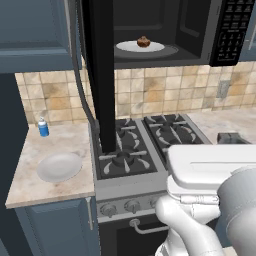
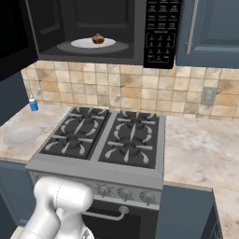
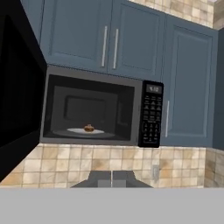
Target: Pick the mushroom from the counter and place it in the microwave. Then turn on the microwave.
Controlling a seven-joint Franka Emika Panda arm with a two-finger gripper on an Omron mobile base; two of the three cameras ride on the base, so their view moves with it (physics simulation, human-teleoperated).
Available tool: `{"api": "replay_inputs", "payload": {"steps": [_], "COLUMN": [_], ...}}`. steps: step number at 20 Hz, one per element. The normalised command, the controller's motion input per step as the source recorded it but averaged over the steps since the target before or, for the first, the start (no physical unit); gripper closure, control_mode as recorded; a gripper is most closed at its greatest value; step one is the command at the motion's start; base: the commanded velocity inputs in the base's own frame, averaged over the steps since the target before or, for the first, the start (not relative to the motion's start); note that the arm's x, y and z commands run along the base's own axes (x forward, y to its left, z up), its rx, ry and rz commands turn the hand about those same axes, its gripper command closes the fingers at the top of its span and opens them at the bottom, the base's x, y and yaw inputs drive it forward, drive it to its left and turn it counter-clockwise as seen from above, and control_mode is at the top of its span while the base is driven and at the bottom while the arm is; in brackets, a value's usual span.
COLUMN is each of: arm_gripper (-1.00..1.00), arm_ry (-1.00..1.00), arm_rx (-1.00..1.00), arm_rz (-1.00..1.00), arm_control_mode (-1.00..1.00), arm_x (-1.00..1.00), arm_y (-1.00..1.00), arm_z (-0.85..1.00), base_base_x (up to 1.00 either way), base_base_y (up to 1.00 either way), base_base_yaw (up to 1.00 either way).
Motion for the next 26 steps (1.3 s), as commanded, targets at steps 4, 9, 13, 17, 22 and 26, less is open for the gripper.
{"api": "replay_inputs", "payload": {"steps": [4,9,13,17,22,26], "arm_gripper": [1.00,1.00,1.00,1.00,1.00,1.00], "arm_ry": [0.00,0.00,0.00,0.00,0.00,0.00], "arm_rx": [0.00,0.00,0.00,0.00,0.00,0.00], "arm_rz": [-0.01,-0.01,-0.01,-0.01,-0.01,-0.01], "arm_control_mode": [-1.00,-1.00,-1.00,-1.00,-1.00,-1.00], "arm_x": [-0.02,-0.03,-0.03,0.00,0.00,0.00], "arm_y": [0.19,0.19,0.18,0.19,0.20,0.20], "arm_z": [0.00,0.00,0.00,0.00,0.00,0.00], "base_base_x": [0.00,0.00,0.00,0.00,0.00,0.00], "base_base_y": [0.00,0.00,0.00,0.00,0.00,0.00], "base_base_yaw": [0.00,0.00,0.00,0.00,0.00,0.00]}}
